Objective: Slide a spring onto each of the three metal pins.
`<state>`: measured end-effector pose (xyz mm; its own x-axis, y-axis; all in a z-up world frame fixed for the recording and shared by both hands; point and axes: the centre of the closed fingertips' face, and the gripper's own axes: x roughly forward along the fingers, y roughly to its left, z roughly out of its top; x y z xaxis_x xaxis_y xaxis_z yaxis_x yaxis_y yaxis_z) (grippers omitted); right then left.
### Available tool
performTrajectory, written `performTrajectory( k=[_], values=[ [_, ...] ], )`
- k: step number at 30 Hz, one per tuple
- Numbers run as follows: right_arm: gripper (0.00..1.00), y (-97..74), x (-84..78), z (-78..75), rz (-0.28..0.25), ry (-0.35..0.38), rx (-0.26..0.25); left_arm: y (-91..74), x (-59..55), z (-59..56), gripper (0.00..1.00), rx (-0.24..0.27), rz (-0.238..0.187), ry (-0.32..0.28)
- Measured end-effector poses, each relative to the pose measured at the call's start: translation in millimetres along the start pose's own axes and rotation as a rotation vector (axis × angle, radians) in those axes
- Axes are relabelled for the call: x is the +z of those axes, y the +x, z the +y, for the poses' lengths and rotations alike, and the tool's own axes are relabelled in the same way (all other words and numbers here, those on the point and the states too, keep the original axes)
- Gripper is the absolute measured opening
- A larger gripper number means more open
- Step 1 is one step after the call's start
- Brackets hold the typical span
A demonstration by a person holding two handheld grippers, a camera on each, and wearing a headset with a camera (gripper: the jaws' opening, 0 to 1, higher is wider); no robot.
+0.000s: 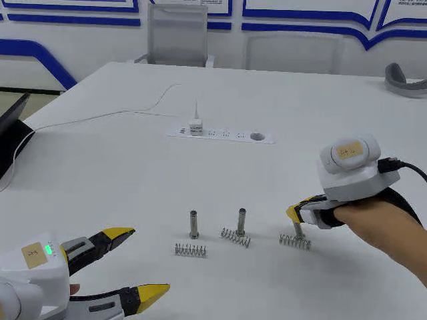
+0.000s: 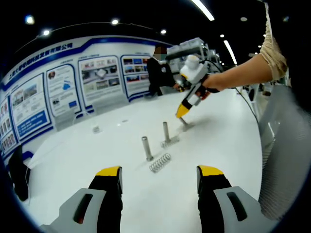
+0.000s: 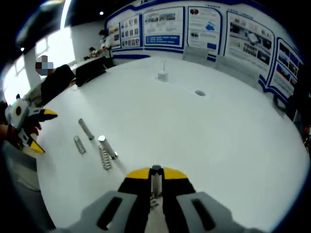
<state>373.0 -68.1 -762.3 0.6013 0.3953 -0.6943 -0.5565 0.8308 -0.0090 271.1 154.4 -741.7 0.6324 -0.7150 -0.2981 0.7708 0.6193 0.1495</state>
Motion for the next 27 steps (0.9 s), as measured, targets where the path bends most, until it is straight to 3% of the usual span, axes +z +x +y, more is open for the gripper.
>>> performTrajectory(
  k=[16, 27],
  values=[
    [0.09, -10.3, -4.7, 4.9, -0.067, 0.009, -0.005, -0.9, 2.6, -3.6, 0.63, -0.004, -0.002, 0.009],
    [0.09, -13.9, -7.3, 5.2, -0.085, 0.013, -0.002, 0.8, 4.6, -5.3, 0.63, -0.005, -0.006, 0.011]
  ],
)
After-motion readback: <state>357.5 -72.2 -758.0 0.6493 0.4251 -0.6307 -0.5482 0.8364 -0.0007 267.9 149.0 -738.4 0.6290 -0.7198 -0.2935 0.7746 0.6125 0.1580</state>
